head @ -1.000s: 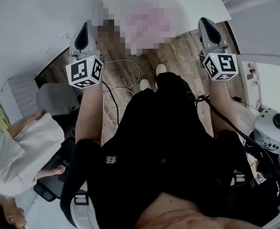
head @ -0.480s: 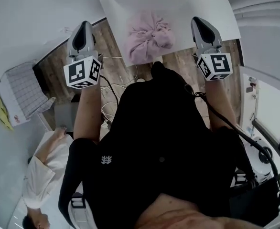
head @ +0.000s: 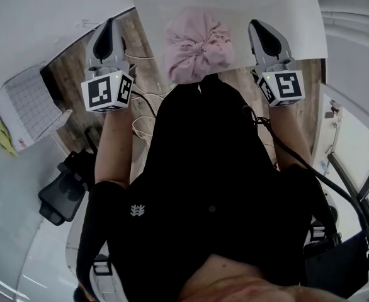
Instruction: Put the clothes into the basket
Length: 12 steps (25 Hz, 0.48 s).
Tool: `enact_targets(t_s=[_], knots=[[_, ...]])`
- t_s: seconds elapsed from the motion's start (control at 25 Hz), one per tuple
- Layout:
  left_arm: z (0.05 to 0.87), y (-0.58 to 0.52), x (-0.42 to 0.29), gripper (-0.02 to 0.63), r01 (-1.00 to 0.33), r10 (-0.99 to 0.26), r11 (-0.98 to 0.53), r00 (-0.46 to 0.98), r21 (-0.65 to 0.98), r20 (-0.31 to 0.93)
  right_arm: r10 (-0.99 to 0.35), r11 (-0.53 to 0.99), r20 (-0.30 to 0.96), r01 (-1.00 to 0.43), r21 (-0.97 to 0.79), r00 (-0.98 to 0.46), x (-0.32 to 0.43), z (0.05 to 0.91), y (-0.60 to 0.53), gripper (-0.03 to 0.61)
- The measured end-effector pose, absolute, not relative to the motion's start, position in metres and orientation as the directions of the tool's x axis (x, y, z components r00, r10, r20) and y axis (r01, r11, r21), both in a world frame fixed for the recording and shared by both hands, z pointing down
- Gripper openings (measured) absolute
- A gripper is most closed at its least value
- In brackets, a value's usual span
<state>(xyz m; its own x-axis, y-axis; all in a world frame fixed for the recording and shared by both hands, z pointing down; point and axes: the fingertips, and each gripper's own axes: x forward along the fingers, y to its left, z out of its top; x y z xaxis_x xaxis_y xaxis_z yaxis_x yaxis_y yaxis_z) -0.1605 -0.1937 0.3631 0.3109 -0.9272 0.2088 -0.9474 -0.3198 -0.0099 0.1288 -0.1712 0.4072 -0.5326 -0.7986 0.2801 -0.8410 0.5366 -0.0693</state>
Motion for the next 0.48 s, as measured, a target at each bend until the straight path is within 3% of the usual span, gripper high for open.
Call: enact_targets(t_s=[0.48], knots=[[0.492,-0.196,-0.123,0.0,-0.881,-0.824,-0.468,0.461,0.061,0.329,-0.775,0.493,0.365,-0.855,-0.159,-0.515,0.119,0.502,-0.125,0.0]])
